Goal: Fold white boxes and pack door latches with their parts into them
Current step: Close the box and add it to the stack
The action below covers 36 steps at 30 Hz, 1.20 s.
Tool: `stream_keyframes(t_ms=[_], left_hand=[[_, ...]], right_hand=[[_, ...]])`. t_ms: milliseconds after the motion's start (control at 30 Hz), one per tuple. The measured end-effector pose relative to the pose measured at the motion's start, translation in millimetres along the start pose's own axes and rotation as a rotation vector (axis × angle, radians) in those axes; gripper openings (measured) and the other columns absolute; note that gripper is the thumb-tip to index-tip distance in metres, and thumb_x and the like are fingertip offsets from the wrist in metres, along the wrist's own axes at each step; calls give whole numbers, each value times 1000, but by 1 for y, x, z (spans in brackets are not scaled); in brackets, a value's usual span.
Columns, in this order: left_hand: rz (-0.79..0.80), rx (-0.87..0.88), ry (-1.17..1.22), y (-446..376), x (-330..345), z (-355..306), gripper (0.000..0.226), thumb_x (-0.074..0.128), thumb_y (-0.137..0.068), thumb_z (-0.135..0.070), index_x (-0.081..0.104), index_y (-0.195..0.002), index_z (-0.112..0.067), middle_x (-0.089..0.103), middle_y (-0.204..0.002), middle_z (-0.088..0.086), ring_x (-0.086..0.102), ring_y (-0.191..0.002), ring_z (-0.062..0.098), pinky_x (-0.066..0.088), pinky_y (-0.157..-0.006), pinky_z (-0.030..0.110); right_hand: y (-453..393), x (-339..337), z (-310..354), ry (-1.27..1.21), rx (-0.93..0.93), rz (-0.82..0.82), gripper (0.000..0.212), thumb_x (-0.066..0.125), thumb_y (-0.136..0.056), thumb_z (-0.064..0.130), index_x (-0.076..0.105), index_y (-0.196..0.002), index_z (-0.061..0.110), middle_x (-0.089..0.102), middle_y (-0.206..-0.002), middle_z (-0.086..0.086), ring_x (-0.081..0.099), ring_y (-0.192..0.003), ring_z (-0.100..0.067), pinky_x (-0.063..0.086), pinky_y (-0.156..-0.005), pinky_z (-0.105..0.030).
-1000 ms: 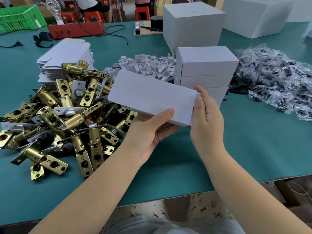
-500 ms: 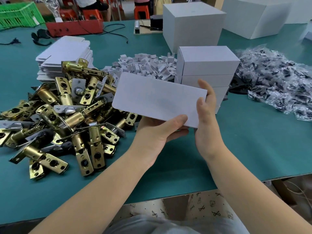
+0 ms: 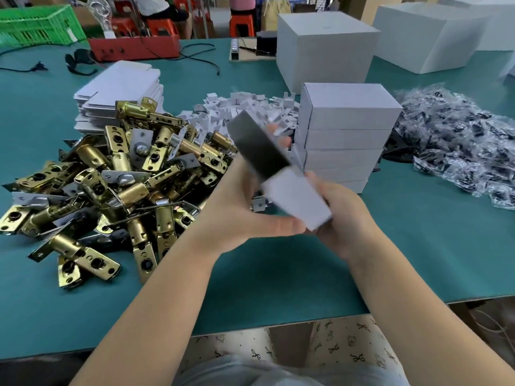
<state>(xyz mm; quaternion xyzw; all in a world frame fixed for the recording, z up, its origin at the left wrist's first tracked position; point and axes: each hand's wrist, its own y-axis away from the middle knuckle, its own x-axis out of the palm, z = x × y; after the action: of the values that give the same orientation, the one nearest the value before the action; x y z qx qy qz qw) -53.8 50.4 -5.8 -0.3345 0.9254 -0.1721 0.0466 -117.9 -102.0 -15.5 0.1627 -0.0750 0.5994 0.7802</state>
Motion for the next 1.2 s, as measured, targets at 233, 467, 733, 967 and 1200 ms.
stream_keyframes(t_ms=[233,467,733,967,1200], left_hand=[[-39,-108,20,-2,-4,-1,35,80,-70,3,72,-98,-16,76,-95,2,73,-88,22,57,-72,29],[-161,-283,-398,-4,-5,14,50,90,-64,-22,66,-104,-41,72,-94,-20,67,-87,-4,50,-68,10],[50,-267,-595,-3,-8,3,53,86,-65,-29,61,-107,-49,65,-98,-33,62,-88,-7,50,-73,10],[-315,-289,-975,-7,-21,10,29,67,-86,-23,65,-114,-29,63,-90,-17,55,-71,2,39,-60,9],[-390,-335,-1259,-10,-21,22,38,61,-89,-45,65,-119,-22,58,-95,-9,50,-82,11,36,-64,24]], right_hand=[[-1,-7,1,280,-36,-48,27,52,-83,35,75,-81,21,71,-67,0,62,-50,-15,47,-43,-24],[5,-1,-10,360,-578,-146,33,48,-81,56,55,-106,36,64,-97,28,59,-93,4,44,-79,-13],[2,-7,-6,215,-610,-431,13,46,-87,40,53,-87,28,56,-75,23,49,-71,3,40,-65,-15],[4,-4,-6,209,-673,-429,22,48,-81,46,47,-94,29,47,-86,14,46,-74,7,39,-72,-12],[0,-9,-6,176,-615,-447,9,47,-85,32,46,-94,29,48,-88,12,47,-73,8,39,-70,-9]])
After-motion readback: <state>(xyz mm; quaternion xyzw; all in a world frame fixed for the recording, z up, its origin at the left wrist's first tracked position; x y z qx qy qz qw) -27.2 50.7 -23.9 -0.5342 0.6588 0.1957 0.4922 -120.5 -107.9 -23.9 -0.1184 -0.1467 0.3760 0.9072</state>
